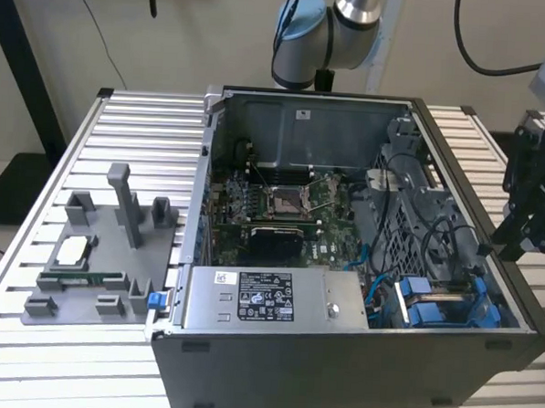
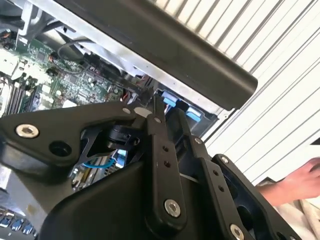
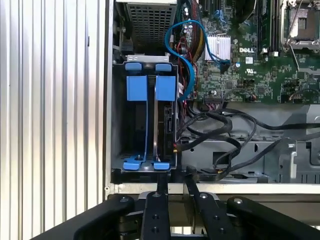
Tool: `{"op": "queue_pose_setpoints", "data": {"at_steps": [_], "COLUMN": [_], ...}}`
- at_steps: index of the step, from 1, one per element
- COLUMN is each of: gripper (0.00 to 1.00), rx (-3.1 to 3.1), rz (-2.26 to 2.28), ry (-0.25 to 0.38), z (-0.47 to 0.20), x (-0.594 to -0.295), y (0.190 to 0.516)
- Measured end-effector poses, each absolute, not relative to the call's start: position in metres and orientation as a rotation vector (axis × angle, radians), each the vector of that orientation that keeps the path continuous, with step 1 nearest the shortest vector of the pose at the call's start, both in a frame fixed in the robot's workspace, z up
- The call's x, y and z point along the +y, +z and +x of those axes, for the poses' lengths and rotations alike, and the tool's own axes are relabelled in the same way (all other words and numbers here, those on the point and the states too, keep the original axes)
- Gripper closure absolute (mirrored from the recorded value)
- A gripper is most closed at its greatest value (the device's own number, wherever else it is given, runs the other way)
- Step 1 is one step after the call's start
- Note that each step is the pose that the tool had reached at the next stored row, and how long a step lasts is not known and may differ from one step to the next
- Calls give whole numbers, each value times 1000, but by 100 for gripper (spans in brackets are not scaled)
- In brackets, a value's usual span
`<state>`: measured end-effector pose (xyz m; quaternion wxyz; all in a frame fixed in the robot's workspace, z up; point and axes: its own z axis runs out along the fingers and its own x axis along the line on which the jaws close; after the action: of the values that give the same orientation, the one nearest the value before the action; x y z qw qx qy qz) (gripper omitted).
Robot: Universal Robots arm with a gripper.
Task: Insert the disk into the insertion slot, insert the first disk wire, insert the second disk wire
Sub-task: 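Insert the first disk wire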
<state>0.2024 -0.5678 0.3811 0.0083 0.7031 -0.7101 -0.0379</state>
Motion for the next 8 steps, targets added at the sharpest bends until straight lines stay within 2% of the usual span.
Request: {"op": "queue_pose_setpoints", "data": {"at_steps": [8], "gripper": [0], "rx": [-2222], "rz": [2194], "ry": [-119], "z": [202], "x": [-556], "y": [381]}}
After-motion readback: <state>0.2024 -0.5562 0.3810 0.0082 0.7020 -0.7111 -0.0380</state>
